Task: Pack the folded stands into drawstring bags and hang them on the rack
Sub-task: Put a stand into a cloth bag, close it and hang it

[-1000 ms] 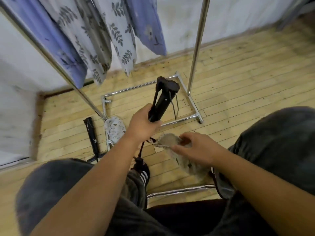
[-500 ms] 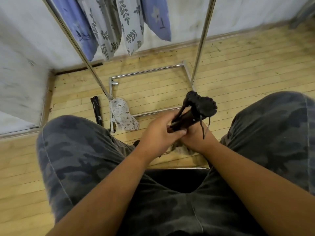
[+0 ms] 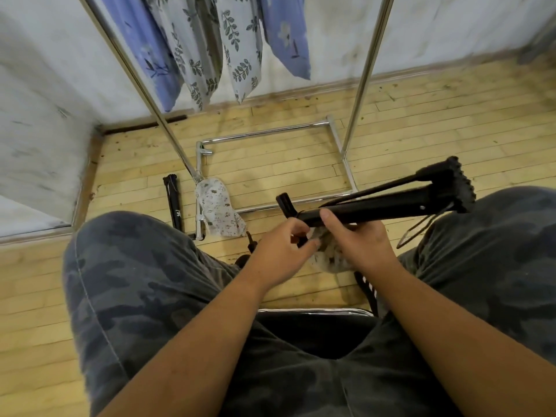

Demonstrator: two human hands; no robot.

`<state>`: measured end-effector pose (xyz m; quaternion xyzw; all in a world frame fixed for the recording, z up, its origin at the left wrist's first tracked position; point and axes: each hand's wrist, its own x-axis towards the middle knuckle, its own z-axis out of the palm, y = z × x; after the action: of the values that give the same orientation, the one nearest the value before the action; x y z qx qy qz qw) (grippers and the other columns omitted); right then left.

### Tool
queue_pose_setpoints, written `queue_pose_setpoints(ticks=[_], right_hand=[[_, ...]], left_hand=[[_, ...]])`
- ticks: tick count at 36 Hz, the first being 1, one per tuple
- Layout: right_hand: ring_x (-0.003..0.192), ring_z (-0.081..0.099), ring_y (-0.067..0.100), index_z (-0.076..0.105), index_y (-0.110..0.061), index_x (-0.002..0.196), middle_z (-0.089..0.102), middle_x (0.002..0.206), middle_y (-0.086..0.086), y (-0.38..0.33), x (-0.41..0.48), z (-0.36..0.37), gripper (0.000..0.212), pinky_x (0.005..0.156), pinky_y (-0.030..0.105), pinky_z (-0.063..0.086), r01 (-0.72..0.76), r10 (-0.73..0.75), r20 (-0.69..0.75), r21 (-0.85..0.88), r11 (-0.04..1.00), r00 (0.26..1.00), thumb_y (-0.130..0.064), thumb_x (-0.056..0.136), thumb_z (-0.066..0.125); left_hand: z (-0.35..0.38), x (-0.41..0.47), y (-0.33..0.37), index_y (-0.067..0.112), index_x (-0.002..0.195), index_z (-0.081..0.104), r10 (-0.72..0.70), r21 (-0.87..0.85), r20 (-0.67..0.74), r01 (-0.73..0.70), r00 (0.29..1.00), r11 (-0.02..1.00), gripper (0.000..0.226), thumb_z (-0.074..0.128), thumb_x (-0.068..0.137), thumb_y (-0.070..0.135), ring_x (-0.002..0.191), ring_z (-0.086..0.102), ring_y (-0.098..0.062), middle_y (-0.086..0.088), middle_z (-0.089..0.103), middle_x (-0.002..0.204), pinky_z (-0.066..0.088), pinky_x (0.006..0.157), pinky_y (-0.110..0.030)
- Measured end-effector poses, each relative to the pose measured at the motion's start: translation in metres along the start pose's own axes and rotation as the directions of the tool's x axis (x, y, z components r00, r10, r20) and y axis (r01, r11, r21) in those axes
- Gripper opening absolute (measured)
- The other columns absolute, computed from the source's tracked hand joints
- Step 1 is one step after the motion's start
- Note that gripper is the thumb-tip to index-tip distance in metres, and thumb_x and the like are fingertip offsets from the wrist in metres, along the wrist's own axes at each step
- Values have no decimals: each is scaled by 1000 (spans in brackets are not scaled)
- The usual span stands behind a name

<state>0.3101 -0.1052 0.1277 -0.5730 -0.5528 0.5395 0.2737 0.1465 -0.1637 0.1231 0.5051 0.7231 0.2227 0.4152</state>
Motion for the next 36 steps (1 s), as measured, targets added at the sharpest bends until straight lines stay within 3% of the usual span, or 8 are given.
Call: queue_pose_setpoints(ticks=[4, 8, 15, 23, 27, 29, 31, 36], right_hand=[[103, 66, 1, 74, -34, 101, 73, 103, -14, 0, 1, 0, 27, 88, 23, 50, -4, 4, -14, 61, 998, 1000, -58, 89, 70], [89, 71, 3, 73, -32, 100, 76, 95, -5, -2, 2, -1, 30, 77, 22, 55, -17, 19, -16, 116, 993, 1000, -61, 91, 67], [84, 78, 17, 73, -32, 110, 79, 100, 1, -2, 3, 2, 42, 89, 39, 61, -83, 82, 13, 203, 976, 997, -66, 87, 67], [79, 79, 28, 71, -26, 120, 80, 106, -5, -9, 3, 0, 57, 86, 44, 63, -126, 144, -30, 333, 935, 989, -71, 85, 63], [78, 79, 30, 69, -27, 121, 80, 107, -4, -13, 4, -3, 53, 57, 27, 56, -142, 156, -3, 400, 906, 988, -69, 92, 55], [79, 79, 29, 68, -28, 118, 80, 108, -4, -15, 4, -4, 51, 51, 23, 53, -158, 165, 20, 423, 892, 986, -69, 93, 52], [80, 80, 28, 68, -30, 114, 79, 111, -3, -16, 4, -4, 50, 61, 30, 58, -166, 163, 44, 427, 889, 986, -71, 93, 50], [84, 80, 29, 67, -32, 108, 79, 113, -4, -19, 2, -3, 47, 97, 58, 57, -182, 170, 67, 440, 880, 983, -72, 91, 50]], left_hand=[[11, 2, -9, 23, 129, 60, 18, 101, 30, -21, 999, 995, 38, 67, 97, 43, 118, 61, -8, 8, 66, 130, 49, 98, -25], [11, 5, -14, 27, 108, 60, 59, 120, -64, -51, 996, 991, 14, 69, 98, 31, 98, 65, -9, 10, 69, 106, 48, 76, -16], [6, 8, -14, 30, 102, 59, -55, -165, -99, 39, 994, 986, 3, 59, 101, 27, 52, 53, -1, 1, 71, 89, 41, 47, -15], [-1, 9, -13, 27, 101, 54, -144, -316, -150, 91, 978, 944, 8, 49, 105, 22, 43, 39, -6, 4, 53, 66, 34, 41, -19], [-1, 10, -15, 27, 89, 65, -61, -225, -228, 9, 972, 974, 30, 46, 106, 12, 51, 49, -9, 14, 65, 81, 45, 47, -25], [0, 10, -16, 28, 93, 74, -36, -190, -219, -6, 975, 982, 32, 51, 104, 10, 68, 60, 8, 23, 68, 99, 45, 59, -8], [0, 9, -17, 30, 106, 76, -26, -163, -202, -7, 979, 987, 30, 55, 102, 9, 90, 58, 22, 29, 65, 106, 42, 71, 0], [-1, 11, -17, 31, 131, 70, -31, -144, -141, 10, 990, 990, 39, 61, 98, 11, 102, 65, -1, 18, 67, 122, 49, 72, -3]])
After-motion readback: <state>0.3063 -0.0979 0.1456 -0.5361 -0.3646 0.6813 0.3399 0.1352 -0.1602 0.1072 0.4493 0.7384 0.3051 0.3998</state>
